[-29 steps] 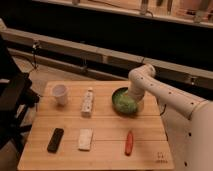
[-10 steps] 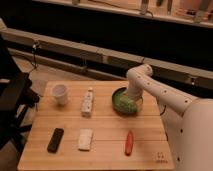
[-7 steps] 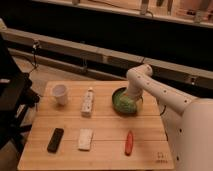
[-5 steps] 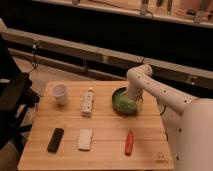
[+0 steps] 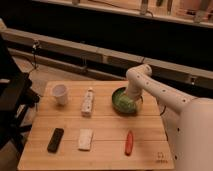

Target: Pick up the ceramic bowl

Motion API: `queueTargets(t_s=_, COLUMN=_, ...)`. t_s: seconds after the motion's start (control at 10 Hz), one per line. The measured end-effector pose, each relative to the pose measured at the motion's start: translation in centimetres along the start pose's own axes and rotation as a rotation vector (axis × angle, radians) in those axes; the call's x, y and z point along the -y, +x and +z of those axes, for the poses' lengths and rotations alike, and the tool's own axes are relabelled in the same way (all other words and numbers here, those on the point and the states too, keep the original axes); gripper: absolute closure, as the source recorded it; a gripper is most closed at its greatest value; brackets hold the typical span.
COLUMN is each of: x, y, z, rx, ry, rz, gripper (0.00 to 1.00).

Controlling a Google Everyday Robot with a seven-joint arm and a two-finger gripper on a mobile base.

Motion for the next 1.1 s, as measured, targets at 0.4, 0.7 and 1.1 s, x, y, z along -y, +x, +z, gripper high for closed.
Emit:
queueTargets(t_s=0.4, x=0.22, y=-0.04, z=0.21, rx=0.005, ry=-0.004, rz=-0.001, gripper=0.2)
queueTargets(t_s=0.7, x=0.4, y=-0.08, z=0.4, rx=0.008, ry=-0.006, rz=-0.003, gripper=0.2)
queueTargets(t_s=1.1, x=0.69, y=-0.14, z=0.63, rx=0.013, ry=-0.008, rz=-0.006, gripper=0.2)
